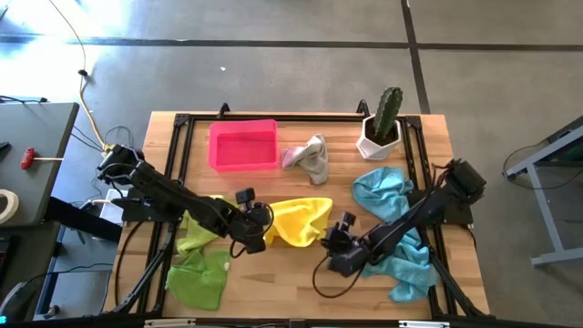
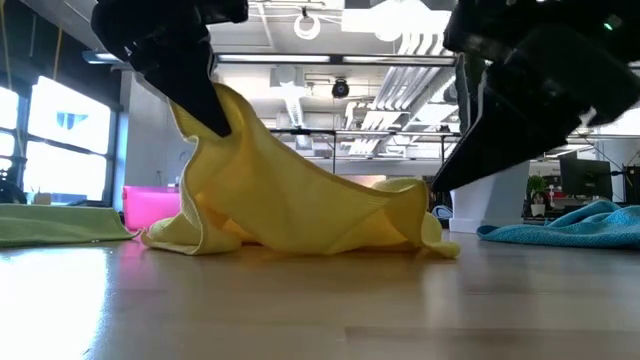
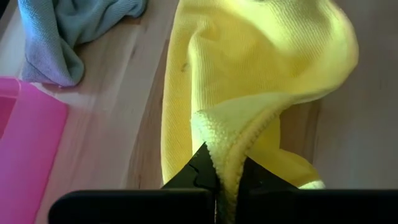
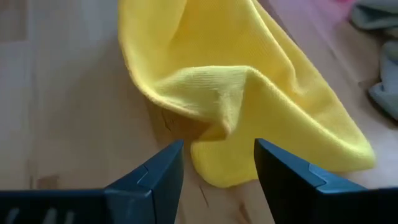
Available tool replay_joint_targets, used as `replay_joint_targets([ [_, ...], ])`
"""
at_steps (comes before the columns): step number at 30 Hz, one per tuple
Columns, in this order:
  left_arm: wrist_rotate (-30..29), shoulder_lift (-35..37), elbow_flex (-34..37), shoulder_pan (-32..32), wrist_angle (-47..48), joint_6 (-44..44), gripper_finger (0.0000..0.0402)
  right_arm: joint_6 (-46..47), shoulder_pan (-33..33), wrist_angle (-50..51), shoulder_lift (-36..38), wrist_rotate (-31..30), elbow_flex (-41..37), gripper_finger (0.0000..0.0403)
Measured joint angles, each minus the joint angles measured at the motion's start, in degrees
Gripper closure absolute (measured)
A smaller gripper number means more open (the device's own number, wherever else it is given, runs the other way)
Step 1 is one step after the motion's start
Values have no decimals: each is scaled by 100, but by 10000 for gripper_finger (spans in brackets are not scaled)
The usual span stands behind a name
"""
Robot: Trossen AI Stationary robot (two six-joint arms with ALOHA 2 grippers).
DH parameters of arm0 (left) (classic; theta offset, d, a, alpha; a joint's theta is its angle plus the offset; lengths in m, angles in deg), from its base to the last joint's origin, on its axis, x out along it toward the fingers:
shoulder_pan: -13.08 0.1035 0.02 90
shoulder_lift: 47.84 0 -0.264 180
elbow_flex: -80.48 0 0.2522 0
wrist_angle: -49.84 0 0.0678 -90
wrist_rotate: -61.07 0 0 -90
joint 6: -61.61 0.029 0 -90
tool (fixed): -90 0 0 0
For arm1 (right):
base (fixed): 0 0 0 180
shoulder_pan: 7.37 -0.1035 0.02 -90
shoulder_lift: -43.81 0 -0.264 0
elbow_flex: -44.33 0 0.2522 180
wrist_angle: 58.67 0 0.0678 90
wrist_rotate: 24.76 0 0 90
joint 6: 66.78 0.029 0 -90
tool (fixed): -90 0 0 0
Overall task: Fold microfiber towels
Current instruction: Fold the yellow towel on the table
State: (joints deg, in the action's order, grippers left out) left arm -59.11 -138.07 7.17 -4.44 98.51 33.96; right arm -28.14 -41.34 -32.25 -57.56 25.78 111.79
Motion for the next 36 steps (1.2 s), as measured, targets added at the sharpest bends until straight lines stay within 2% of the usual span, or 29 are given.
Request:
replay_joint_targets([
  [4,0,0,0,0,0,142,401,274,-158,-694,-542,-163,0,215],
  [10,0,0,0,0,-2,180,401,487,-302,-1193,-1138,-1244,0,215],
  [18,72,2,0,0,-2,269,401,489,-288,-1455,-1512,-1766,0,215],
  [24,81,2,0,0,-5,281,401,545,-267,-1200,-1611,-1848,8,217],
  [29,111,2,0,0,-4,281,401,810,-248,-908,-1623,-1847,20,243],
  [36,120,43,0,0,-15,280,401,831,-246,-648,-1617,-1816,24,315],
])
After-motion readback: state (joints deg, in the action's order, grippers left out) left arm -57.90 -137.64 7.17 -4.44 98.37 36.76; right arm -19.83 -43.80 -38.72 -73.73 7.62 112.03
